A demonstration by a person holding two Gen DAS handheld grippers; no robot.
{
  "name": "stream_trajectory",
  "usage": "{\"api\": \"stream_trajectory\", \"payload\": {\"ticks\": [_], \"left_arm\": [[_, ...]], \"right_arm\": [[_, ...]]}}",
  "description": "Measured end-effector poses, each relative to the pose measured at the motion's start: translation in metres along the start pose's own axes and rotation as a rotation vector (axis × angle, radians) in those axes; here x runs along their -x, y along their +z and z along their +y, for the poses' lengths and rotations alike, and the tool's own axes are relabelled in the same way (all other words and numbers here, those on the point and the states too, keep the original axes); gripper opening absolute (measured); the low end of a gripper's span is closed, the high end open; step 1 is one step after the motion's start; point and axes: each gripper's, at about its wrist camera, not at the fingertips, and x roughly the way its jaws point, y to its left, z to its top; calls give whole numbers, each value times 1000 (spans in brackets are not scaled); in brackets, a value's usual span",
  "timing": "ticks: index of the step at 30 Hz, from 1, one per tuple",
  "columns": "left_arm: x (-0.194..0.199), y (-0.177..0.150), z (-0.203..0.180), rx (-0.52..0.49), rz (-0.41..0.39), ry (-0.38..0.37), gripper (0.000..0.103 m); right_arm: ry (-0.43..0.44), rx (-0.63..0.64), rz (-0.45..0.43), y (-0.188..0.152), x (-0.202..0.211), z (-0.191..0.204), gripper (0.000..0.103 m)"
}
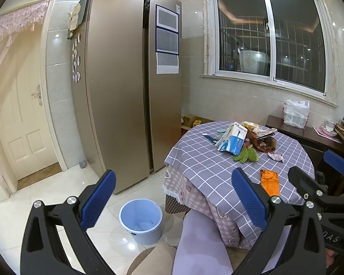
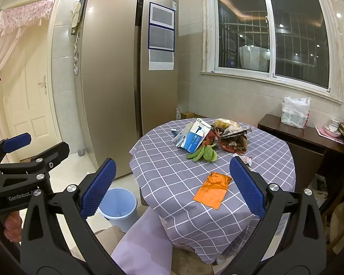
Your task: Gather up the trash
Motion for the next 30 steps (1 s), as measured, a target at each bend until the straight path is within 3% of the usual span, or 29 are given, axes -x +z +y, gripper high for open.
{"api": "stream_trajectory", "payload": {"ticks": [30], "left_arm": [[-5,-7,-7,9,18,15,99]], "right_arm": [[-15,5,6,1,2,-3,98]]}}
